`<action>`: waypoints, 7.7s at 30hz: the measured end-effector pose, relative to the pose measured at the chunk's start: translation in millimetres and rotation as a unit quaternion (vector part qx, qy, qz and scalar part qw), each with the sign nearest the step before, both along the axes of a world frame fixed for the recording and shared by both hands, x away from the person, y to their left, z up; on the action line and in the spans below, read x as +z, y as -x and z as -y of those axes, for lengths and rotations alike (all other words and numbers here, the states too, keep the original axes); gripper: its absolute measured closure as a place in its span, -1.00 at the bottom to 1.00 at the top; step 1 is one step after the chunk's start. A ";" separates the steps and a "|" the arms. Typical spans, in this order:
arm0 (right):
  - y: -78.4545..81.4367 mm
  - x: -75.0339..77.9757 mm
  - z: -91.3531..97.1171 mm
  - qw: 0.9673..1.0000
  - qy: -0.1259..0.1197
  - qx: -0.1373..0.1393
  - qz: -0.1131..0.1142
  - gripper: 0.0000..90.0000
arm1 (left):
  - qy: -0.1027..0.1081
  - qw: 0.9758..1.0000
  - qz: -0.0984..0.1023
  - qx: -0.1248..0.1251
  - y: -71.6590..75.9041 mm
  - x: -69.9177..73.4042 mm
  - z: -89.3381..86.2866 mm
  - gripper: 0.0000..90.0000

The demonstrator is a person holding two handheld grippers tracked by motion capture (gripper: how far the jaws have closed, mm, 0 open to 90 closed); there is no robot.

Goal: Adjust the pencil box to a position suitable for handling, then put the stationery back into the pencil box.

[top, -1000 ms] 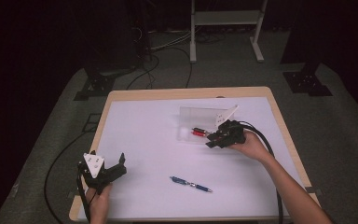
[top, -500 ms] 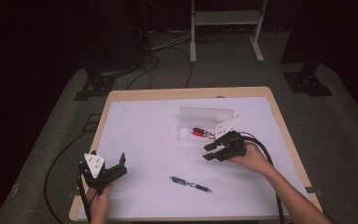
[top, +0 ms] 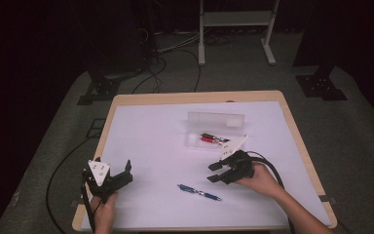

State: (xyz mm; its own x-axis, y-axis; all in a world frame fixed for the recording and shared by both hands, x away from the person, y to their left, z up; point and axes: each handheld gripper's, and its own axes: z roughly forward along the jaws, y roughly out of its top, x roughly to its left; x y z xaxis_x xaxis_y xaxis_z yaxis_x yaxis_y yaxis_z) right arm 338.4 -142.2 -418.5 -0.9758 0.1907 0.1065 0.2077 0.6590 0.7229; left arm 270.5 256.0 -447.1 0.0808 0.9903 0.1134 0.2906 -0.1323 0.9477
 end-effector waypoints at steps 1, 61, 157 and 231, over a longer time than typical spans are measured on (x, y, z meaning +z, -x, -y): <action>2.1 -0.9 -2.0 1.000 0.000 0.000 -0.003 0.21 | 0.000 1.000 0.000 0.000 0.1 0.1 0.1 -0.99; 31.6 -45.8 -45.2 0.998 0.058 -0.005 0.018 0.70 | -0.001 1.000 -0.001 0.000 0.4 -0.2 0.5 -0.99; -128.0 -1.7 22.7 0.994 0.083 -0.069 0.007 0.75 | 0.003 1.000 0.004 -0.008 0.6 -0.1 -2.0 -0.99; -43.3 -1.1 115.8 0.993 -0.021 -0.116 -0.030 0.02 | 0.002 1.000 0.004 0.000 7.3 1.8 -0.4 -0.99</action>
State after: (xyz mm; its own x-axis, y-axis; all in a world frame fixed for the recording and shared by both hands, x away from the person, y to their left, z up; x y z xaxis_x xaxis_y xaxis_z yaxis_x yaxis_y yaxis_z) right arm 381.7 -258.0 -419.6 -0.8975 0.4042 0.1763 0.3944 0.5571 0.7308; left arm 263.2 256.4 -445.3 0.0795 0.9907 0.1100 0.2822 -0.1282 0.9508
